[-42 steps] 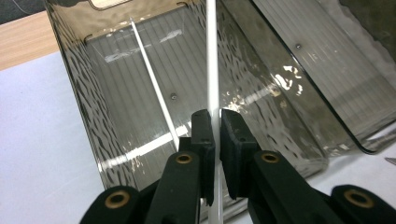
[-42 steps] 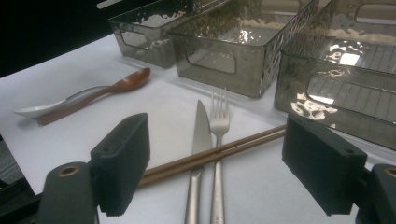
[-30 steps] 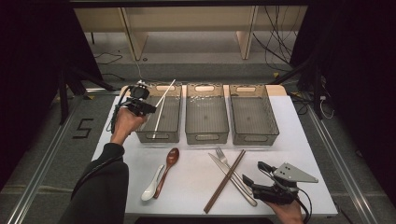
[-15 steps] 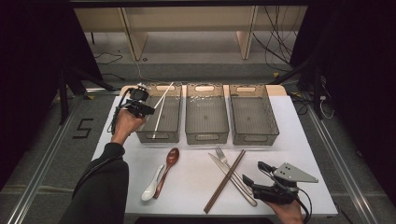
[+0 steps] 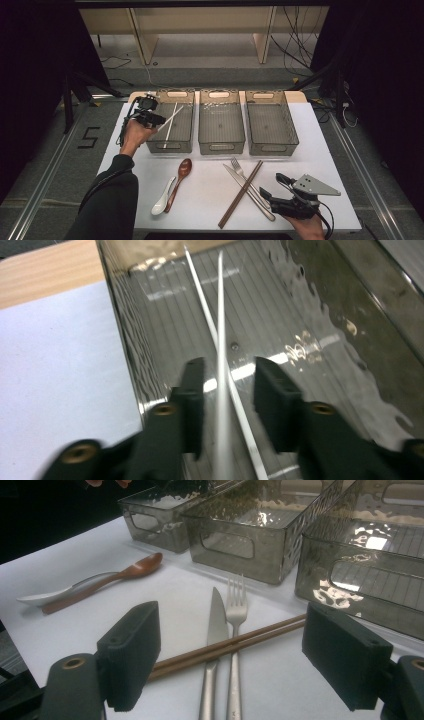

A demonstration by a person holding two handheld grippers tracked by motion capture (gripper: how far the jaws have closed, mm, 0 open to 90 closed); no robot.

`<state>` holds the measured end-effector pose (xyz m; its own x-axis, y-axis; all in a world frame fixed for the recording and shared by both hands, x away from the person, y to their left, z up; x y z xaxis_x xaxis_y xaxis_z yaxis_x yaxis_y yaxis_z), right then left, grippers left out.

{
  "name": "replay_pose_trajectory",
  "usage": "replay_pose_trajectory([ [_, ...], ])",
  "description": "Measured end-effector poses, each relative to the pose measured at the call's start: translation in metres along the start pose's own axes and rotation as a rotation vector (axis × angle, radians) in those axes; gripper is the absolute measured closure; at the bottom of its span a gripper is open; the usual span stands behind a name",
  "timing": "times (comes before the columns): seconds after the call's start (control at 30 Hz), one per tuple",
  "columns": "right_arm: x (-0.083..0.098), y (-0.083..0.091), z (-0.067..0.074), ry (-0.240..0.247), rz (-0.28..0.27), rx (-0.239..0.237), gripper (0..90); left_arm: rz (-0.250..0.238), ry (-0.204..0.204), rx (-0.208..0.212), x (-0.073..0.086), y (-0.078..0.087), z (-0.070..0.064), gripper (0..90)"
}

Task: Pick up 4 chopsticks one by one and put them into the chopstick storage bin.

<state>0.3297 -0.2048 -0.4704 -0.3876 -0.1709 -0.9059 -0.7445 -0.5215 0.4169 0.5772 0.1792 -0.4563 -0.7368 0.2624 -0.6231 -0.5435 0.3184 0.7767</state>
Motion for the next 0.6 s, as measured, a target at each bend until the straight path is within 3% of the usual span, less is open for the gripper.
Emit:
replay_pose_trajectory([
  [0.13,0.000,0.000,0.000,-0.002,0.002,0.001,24.2,-0.006,0.012,0.007,-0.004,0.006,-0.003,49.5],
  [0.6,0.000,0.001,0.000,0.002,0.000,0.004,24.2,-0.053,0.040,0.144,-0.002,0.041,-0.041,29.7],
])
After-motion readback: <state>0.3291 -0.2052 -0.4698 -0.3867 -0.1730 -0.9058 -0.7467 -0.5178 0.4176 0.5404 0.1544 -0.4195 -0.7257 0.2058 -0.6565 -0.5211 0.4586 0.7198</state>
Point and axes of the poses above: each handheld gripper's, and its own axes: y roughly backward along the jaws, x roughly out of its underside, z roughly to its left, the point moved 7 cm from there along -y, roughly forward along the jaws, and after that the axes turned 6 degrees about x, right-handed, at the moved point
